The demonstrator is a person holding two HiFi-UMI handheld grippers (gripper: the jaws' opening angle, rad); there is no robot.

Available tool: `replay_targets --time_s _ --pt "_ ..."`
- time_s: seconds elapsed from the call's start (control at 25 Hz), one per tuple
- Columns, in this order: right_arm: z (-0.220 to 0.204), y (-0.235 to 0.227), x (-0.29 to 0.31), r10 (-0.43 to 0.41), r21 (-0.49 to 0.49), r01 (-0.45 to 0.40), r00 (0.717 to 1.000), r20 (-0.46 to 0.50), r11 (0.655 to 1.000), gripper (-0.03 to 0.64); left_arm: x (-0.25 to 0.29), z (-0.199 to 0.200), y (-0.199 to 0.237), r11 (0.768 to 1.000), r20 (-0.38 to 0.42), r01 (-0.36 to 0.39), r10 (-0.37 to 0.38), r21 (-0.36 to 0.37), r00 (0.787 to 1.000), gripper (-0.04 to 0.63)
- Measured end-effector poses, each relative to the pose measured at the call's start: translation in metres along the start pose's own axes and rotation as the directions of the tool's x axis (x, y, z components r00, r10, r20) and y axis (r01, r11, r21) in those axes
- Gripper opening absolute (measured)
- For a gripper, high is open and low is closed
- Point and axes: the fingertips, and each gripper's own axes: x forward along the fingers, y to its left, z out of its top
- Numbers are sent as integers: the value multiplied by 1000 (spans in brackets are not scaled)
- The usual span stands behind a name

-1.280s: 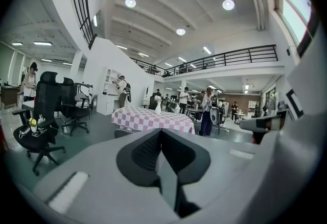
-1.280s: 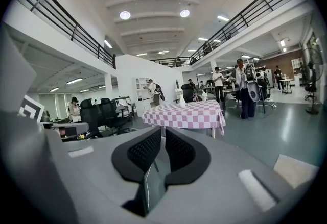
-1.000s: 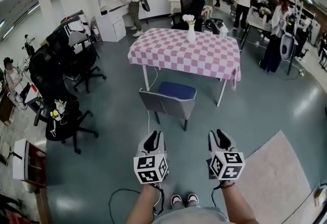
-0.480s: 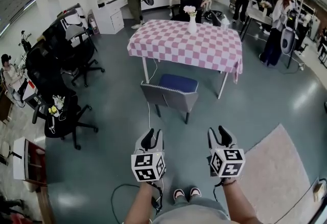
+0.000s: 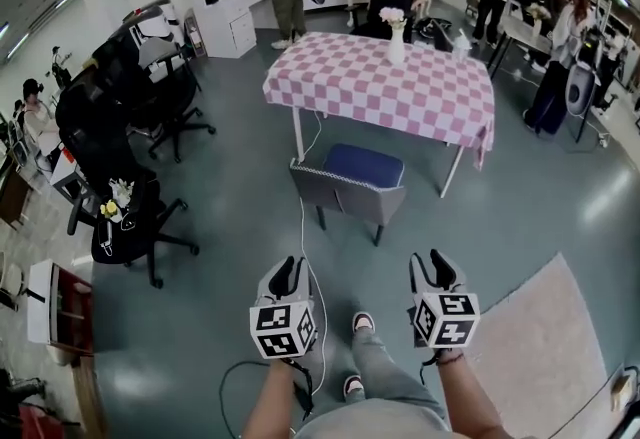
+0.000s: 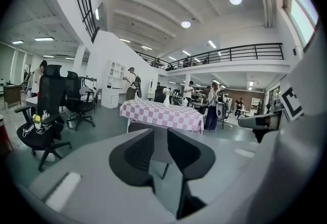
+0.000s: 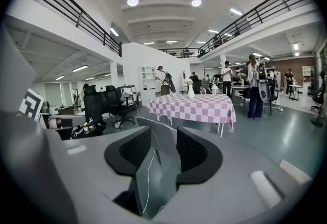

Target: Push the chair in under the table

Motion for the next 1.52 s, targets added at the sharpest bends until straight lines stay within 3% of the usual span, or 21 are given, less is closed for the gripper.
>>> replay_targets --time_s 0.36,0.72,1.12,1.32,1.52 --pt "42 -10 122 74 9 -74 997 16 997 141 107 39 34 999 13 -31 31 42 999 81" --pt "94 -35 241 94 44 -94 996 0 995 140 222 99 62 997 17 -38 37 68 999 81" --pt "128 -45 321 119 75 -119 993 -1 990 140 298 131 88 996 6 -34 34 81 999 83" --pt "129 -45 338 95 83 -93 995 -22 992 140 325 132 95 996 -18 5 -3 86 1000 83" --pt "130 -39 343 37 96 -34 999 -28 995 140 352 130 98 988 -55 116 -110 104 992 83"
